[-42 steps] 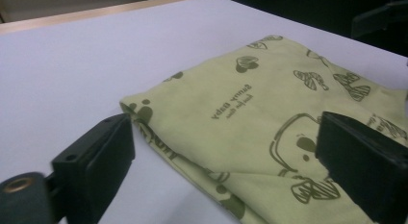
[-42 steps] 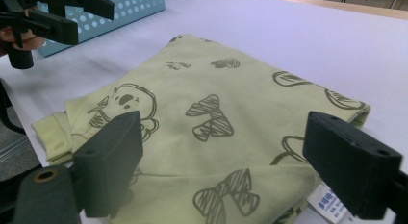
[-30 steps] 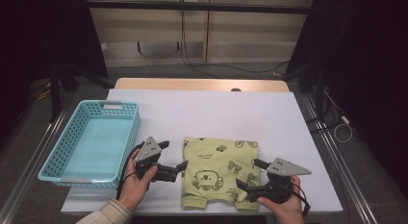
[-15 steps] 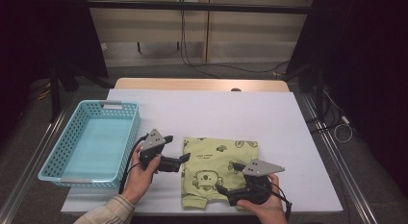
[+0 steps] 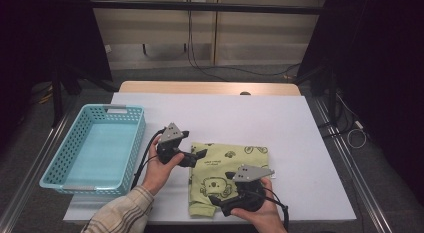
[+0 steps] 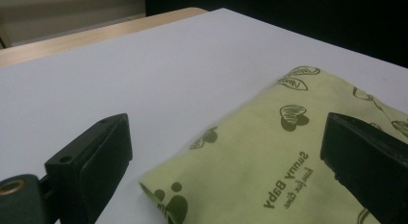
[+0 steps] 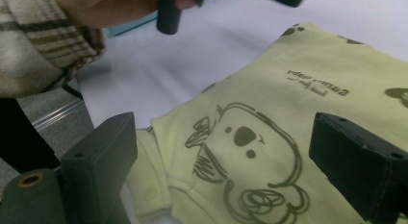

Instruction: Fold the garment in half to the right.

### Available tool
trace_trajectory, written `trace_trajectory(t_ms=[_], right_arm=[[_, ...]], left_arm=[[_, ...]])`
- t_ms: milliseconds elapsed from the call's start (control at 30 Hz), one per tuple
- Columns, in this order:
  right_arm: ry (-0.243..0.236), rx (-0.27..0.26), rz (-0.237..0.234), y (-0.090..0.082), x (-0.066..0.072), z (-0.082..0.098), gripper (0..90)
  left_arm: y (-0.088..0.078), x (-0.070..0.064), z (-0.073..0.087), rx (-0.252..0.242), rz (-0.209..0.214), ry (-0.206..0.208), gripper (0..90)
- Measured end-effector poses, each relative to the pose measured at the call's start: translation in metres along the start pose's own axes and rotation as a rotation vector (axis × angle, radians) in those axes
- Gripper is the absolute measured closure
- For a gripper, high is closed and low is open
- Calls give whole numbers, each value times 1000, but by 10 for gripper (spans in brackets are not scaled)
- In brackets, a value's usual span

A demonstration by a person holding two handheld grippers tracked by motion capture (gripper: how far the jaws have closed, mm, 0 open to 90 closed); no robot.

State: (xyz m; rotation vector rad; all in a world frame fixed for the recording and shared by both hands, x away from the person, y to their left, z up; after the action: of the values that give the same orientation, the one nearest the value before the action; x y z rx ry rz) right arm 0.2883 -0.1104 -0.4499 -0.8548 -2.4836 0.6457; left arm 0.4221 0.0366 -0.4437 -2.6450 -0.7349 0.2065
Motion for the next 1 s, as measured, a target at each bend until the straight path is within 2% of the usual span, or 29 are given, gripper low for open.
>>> trace_trajectory(t_ms=[100,167,233,300,467,533,567,633,700,833,867,933,967,1000], right_arm=[[-15,17,-13,6,5,0,114],[-23,30,-27,10,8,0,121],[-29,41,-41,14,11,-1,121],[-36,54,-45,17,15,-2,121],[-65,81,-61,27,23,-5,126],[-59,108,-72,33,25,-3,152],[-73,123,-69,36,25,-1,155],[-75,146,-79,41,28,4,150],[-85,165,-85,44,31,8,160],[-109,162,-88,45,33,9,179],[-127,167,-89,45,34,9,190],[-119,175,-97,46,36,10,213],[-138,175,-100,47,35,11,218],[-129,179,-102,47,38,12,232]], left_arm=[[3,1,3,18,-7,49,41],[2,2,5,35,-4,56,41],[0,2,7,31,-2,66,41],[-1,4,8,32,-20,77,41],[1,6,11,34,-16,43,40],[3,5,13,58,-21,46,41],[4,3,14,58,-20,46,43],[5,-2,14,68,-14,43,45],[7,-5,15,72,7,61,45],[10,-5,18,81,6,68,45],[10,-4,19,91,1,63,46],[9,-3,19,84,0,60,46],[8,-2,19,84,-5,62,46],[8,-1,19,85,-11,58,46]])
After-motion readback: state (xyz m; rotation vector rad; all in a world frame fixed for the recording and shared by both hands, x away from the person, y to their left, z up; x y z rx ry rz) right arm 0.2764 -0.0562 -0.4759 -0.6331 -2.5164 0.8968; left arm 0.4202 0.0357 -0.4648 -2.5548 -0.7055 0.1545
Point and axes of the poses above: each handheld gripper's, and its own axes: y roughly forward along the jaws, z roughly out of its underside, x roughly to its left, the point moved 6 cm from there along y, roughly forward along the jaws, and after that the axes turned 6 degrees about y, right-handed, at the moved point
